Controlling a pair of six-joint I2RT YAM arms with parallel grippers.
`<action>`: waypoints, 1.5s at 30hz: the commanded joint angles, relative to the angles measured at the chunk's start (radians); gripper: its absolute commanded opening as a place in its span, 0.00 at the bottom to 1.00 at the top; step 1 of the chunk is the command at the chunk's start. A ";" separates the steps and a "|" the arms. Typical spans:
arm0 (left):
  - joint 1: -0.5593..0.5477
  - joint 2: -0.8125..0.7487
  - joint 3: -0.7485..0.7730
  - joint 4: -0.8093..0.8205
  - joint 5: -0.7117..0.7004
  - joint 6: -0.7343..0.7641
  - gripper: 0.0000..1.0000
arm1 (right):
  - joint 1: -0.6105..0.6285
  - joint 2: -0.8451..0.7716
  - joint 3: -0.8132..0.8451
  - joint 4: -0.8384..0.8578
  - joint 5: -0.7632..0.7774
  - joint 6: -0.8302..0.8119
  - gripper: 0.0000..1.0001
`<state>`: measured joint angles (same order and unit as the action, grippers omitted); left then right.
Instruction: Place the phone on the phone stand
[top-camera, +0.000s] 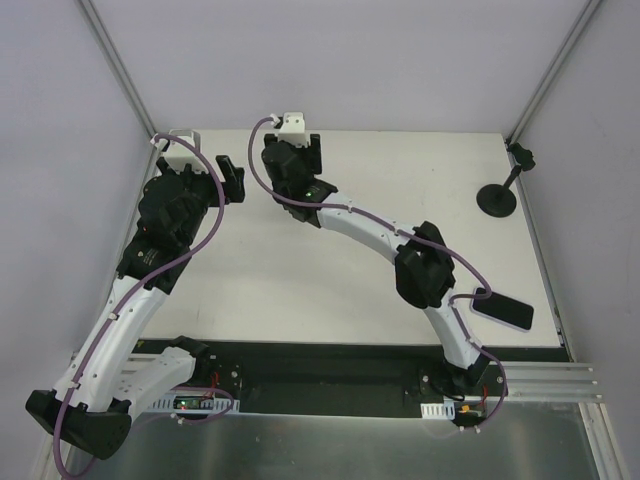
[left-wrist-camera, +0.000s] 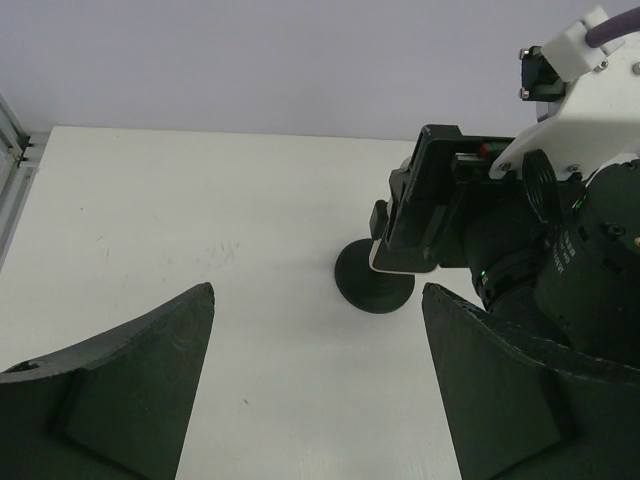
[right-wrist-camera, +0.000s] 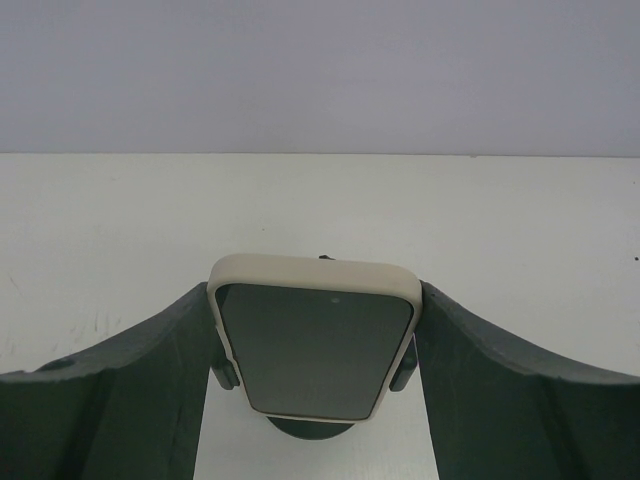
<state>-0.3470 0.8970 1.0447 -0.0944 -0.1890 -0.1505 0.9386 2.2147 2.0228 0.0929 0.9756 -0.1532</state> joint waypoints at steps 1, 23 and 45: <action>0.002 0.003 0.043 0.010 -0.029 -0.003 0.83 | -0.021 -0.029 0.085 0.140 -0.008 -0.017 0.01; 0.006 -0.020 0.037 0.013 -0.021 -0.015 0.83 | -0.043 -0.225 -0.057 0.021 -0.152 -0.022 0.97; -0.017 0.039 0.003 0.079 0.273 -0.043 0.87 | -0.719 -1.253 -1.119 0.002 -0.369 0.150 0.97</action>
<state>-0.3603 0.9112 1.0447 -0.0681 0.0002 -0.1711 0.3511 1.0626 0.9558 0.0700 0.6994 -0.0399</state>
